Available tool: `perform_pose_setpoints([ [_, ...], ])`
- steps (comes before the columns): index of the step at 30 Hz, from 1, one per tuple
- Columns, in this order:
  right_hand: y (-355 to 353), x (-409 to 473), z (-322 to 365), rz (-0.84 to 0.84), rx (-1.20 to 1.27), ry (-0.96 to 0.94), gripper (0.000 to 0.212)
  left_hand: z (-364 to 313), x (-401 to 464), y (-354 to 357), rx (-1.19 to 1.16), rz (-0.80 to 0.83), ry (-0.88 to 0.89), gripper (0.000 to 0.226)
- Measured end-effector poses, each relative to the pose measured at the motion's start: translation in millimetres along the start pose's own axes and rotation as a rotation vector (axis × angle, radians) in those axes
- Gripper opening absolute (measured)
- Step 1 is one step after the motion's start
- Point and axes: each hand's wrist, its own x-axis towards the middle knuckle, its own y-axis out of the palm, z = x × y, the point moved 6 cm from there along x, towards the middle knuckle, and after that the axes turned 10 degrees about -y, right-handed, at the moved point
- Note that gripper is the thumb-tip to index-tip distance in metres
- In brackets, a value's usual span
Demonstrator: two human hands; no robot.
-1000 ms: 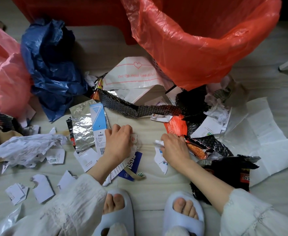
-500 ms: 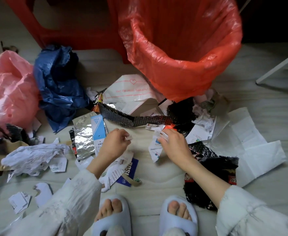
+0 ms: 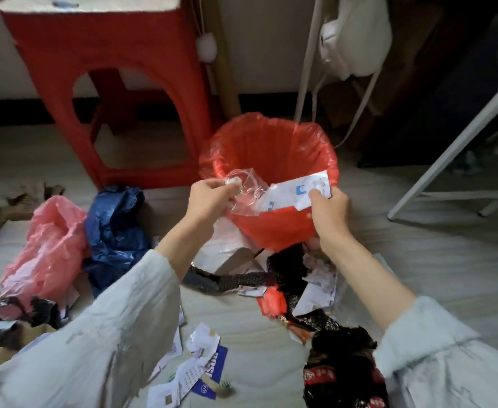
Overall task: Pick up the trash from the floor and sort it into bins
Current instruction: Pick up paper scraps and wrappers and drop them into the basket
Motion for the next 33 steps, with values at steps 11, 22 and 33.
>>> perform_pose_setpoints([
  [11,35.7,42.4,-14.5,0.146,0.001,0.096,0.028,0.4,39.8,29.6,-0.023,-0.021,-0.109,0.032],
  [22,27.0,-42.9,7.8,0.312,-0.274,-0.202,0.022,27.6,-15.5,-10.3,0.208,0.129,0.002,0.016],
  [33,93.8,-186.2,-147.3,1.039,-0.714,-0.223,0.035,238.2,-47.0,-72.7,0.955,0.193,-0.115,0.042],
])
